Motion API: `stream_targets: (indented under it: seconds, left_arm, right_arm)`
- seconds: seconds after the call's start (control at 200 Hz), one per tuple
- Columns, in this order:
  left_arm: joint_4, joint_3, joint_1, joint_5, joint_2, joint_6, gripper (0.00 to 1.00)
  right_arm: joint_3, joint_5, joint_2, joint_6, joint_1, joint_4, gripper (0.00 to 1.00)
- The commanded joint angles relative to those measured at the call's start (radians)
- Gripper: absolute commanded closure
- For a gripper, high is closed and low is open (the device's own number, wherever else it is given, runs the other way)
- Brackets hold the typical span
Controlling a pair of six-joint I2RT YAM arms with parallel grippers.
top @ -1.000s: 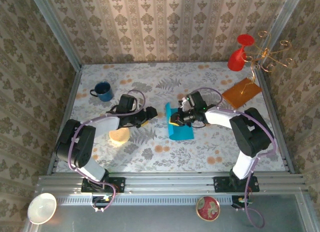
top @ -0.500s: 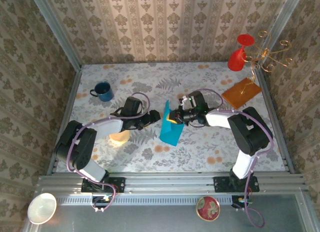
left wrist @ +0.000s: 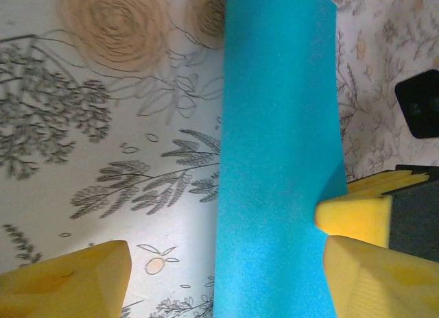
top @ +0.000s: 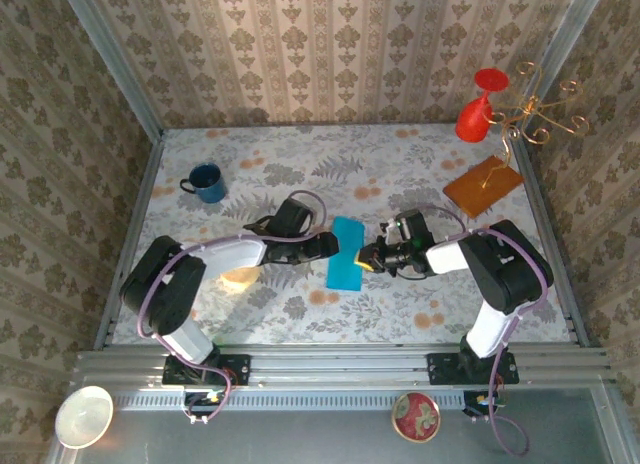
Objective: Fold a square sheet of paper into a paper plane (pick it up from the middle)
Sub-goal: First fold in half a square sheet of paper at the center of the table.
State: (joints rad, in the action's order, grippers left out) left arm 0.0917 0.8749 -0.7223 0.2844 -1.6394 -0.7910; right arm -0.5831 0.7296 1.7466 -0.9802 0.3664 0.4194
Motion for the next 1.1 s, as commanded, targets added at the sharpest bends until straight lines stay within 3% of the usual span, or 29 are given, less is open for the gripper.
stream_targets:
  seconds: [0.0, 0.335, 0.58, 0.765, 1.095]
  left_arm:
    - [0.097, 0.067, -0.019, -0.034, -0.045, 0.064, 0.28]
    - [0.179, 0.201, -0.035, 0.021, -0.174, 0.102, 0.4]
    - [0.26, 0.245, -0.035, -0.033, -0.225, 0.09, 0.57]
    - [0.307, 0.249, -0.035, -0.075, -0.266, 0.097, 0.64]
    - [0.349, 0.245, -0.038, -0.07, -0.321, 0.199, 0.63]
  right_arm:
    - [0.012, -0.054, -0.033, 0.011, 0.001, 0.015, 0.91]
    - [-0.037, -0.006, 0.013, 0.01, 0.0, 0.009, 0.88]
    - [-0.072, 0.024, 0.03, 0.023, 0.0, -0.032, 0.8]
    - [-0.066, -0.05, -0.063, 0.08, -0.024, -0.169, 0.59]
    - [-0.044, -0.212, -0.205, 0.144, -0.06, -0.314, 0.59]
